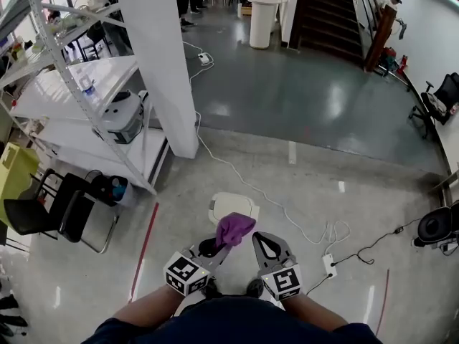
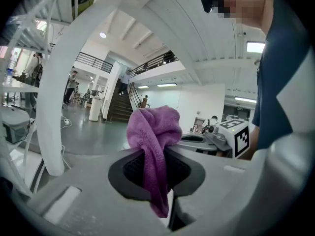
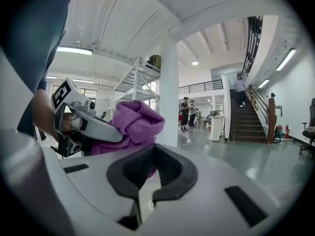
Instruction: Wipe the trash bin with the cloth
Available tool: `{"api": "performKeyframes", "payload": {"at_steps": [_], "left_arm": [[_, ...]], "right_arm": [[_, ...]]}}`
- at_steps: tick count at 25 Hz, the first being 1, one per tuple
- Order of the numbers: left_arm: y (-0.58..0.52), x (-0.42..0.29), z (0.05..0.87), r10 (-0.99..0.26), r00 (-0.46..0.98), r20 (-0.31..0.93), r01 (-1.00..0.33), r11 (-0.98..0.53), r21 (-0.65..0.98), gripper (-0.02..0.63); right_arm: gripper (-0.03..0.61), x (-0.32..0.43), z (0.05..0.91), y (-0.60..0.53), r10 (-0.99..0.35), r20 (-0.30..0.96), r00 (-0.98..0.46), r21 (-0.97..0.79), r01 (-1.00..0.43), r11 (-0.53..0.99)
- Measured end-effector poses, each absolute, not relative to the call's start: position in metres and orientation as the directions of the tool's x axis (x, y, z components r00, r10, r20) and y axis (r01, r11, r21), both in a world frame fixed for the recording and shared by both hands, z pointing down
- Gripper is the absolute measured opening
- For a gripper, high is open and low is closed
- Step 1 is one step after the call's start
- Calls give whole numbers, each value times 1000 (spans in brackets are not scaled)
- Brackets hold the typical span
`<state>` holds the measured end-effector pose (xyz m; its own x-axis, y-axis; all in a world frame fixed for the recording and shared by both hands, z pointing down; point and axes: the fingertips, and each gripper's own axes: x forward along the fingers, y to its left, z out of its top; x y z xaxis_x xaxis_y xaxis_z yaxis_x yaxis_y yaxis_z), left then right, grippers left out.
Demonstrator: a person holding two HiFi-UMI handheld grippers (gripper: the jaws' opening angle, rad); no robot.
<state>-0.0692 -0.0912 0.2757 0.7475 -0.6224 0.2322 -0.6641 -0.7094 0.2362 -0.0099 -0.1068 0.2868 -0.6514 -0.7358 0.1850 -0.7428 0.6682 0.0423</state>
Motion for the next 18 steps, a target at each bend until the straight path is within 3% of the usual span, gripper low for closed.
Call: {"api": "performKeyframes", "payload": {"at_steps": [18], "left_arm": [[-74, -60, 224, -668, 739, 94, -669, -709, 223, 53]], "right_arm": [[9, -1, 238, -94, -725, 117, -679, 58, -724, 687]]}}
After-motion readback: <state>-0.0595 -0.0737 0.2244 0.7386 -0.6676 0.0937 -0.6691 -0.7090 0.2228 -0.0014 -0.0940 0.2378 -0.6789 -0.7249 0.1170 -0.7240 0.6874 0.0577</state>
